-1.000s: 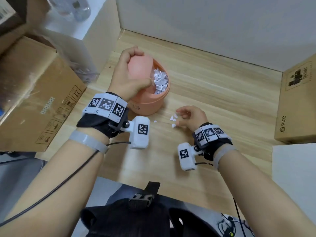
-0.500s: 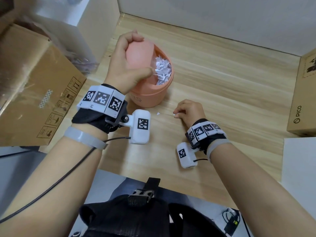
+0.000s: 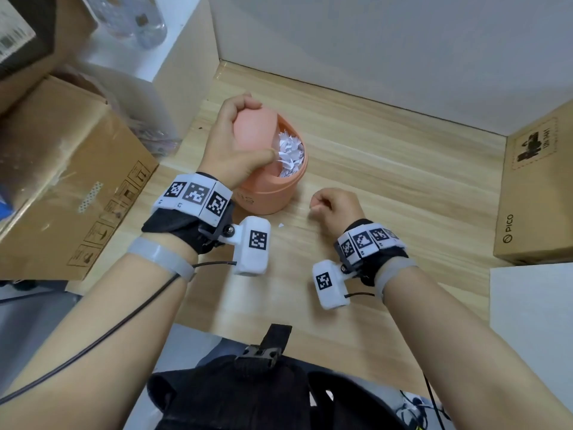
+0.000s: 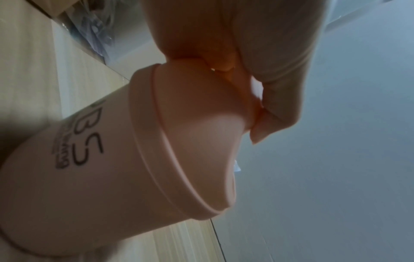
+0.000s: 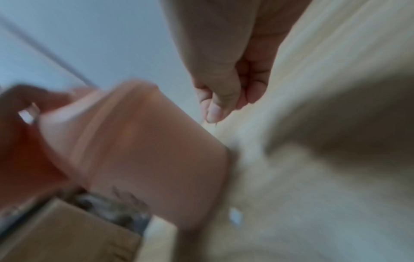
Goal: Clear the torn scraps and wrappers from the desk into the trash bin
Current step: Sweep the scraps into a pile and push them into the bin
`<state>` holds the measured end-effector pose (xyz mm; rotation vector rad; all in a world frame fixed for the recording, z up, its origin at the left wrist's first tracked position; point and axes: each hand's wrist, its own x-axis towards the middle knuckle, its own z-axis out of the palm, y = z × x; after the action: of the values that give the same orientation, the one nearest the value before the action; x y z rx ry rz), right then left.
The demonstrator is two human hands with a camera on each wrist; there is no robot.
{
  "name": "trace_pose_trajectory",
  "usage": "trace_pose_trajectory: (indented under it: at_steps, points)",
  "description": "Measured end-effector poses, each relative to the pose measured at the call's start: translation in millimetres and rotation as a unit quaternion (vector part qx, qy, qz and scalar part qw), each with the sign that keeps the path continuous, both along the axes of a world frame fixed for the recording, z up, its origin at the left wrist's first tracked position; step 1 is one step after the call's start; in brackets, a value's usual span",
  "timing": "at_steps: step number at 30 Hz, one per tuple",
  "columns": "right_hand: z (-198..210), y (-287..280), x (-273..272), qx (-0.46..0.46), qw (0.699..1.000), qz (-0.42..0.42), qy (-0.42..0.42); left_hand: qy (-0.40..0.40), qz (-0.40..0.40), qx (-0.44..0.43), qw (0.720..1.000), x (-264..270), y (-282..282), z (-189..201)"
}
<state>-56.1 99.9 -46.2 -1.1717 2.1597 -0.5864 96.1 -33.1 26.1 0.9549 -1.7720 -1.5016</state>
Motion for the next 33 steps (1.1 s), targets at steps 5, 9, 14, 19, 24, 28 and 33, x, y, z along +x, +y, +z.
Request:
trace_pose_trajectory:
  at_steps: [5, 9, 14, 19, 24, 28, 33]
  points:
    - [69, -30, 1, -0.179, 0.980, -0.049, -0.073, -0.014, 0.003, -0.024, 1.000, 0, 0, 1]
    - [101, -54, 12, -0.207, 0.976, -0.008, -0.063, -0.006, 0.000, -0.004, 1.000, 0, 0, 1]
    - [101, -64, 13, -0.146, 0.989, 0.024, 0.017, -0.010, -0.003, 0.004, 1.000, 0, -1, 1]
    - [93, -53, 6, -0.188, 0.982, -0.009, 0.010, -0.016, -0.004, -0.001, 1.000, -1, -1, 0]
    - [41, -21, 4, -0.157, 0.971, -0.155, -0.092, -0.017, -0.006, -0.014, 1.000, 0, -2, 1]
    - [-15, -2, 29, -0.019, 0.984, -0.135, -0.119, -0.010, 0.000, -0.029, 1.000, 0, -1, 0]
    - [-35, -9, 50, 0.031, 0.998, -0.057, -0.027, 0.004, -0.005, -0.012, 1.000, 0, -1, -3]
